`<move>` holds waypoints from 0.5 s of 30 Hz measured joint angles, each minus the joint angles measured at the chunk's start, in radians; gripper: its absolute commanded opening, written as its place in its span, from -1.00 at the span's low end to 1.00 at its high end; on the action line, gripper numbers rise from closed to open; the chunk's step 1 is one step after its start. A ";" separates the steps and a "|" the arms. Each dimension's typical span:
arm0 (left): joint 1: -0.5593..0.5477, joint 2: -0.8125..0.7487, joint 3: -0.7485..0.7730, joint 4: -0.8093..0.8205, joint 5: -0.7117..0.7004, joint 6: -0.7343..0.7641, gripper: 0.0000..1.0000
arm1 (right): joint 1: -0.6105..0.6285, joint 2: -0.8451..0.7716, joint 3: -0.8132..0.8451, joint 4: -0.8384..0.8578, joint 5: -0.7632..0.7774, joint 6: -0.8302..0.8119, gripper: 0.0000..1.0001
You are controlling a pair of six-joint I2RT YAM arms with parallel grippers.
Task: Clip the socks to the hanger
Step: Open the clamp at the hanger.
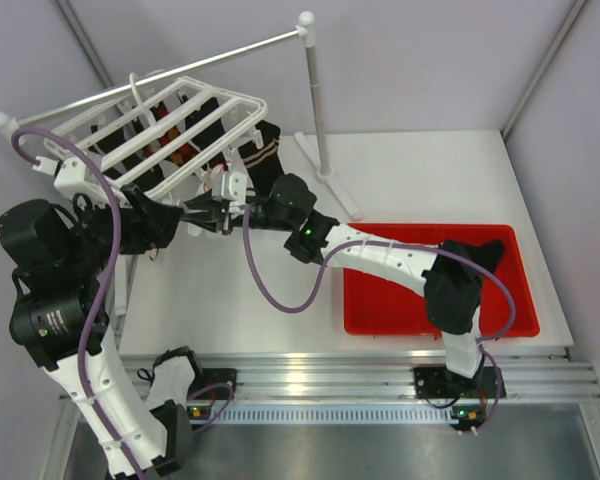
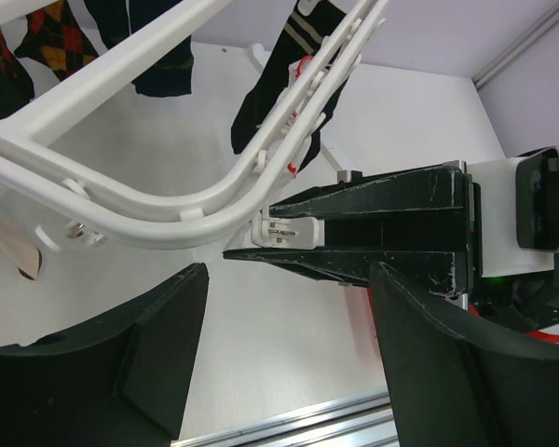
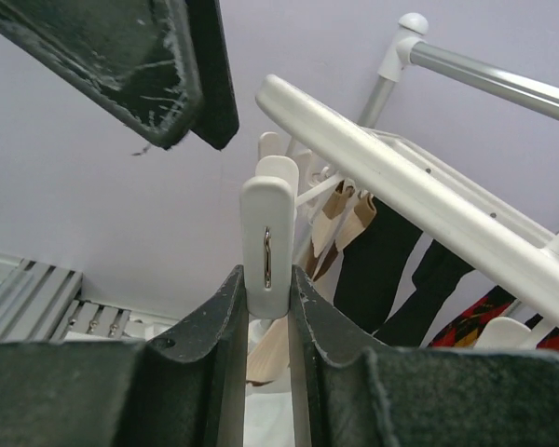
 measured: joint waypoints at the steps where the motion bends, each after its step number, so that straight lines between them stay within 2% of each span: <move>1: 0.000 -0.006 -0.017 0.015 -0.007 -0.010 0.46 | 0.000 0.000 0.000 -0.007 -0.005 -0.003 -1.00; 15: 0.000 -0.024 -0.127 0.140 -0.013 -0.056 0.36 | -0.003 0.000 0.066 -0.135 -0.024 -0.039 -1.00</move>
